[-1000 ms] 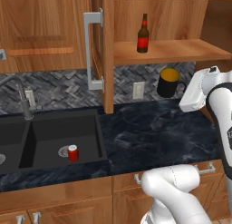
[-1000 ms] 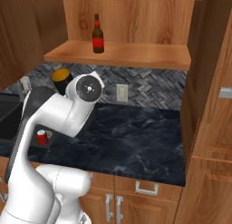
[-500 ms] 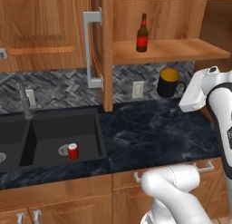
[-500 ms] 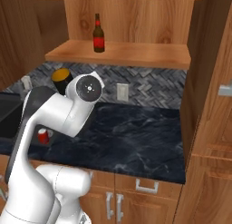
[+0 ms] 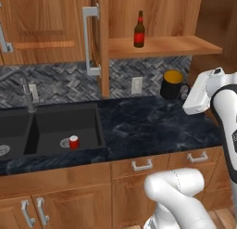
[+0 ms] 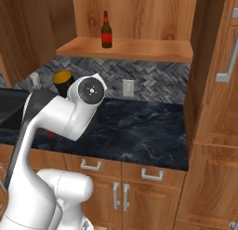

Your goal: Open the cabinet directly in front. Then move the beer and the mug to the dining counter with the candle on it.

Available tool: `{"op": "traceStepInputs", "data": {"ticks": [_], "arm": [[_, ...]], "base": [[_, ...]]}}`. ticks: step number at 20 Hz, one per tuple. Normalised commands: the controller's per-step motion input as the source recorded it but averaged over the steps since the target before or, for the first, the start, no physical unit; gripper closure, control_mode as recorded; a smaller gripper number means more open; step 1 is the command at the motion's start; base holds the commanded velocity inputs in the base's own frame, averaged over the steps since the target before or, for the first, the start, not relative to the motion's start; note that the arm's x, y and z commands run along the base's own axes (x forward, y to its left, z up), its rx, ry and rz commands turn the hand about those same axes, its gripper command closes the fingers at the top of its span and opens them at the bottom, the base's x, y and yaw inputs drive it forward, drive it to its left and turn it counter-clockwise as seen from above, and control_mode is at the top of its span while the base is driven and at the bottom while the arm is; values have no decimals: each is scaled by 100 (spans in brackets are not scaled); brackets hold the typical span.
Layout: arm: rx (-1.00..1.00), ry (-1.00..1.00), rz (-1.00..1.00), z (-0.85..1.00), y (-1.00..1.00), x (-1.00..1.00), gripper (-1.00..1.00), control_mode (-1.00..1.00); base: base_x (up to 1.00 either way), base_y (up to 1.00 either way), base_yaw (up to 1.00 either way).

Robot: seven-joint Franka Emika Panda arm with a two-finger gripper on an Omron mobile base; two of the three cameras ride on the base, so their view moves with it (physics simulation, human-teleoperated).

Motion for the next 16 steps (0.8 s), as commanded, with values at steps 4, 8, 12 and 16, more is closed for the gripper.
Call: {"op": "traceStepInputs", "data": {"ticks": [4, 8, 12, 16], "arm": [[0, 0, 0, 0, 0, 0, 100, 100], [0, 0, 0, 0, 0, 0, 100, 100], [0, 0, 0, 0, 0, 0, 100, 100], [0, 0, 0, 0, 0, 0, 100, 100]], "base": [[-47, 0, -4], [-43, 0, -8], [-39, 0, -14], [-37, 0, -17]]}}
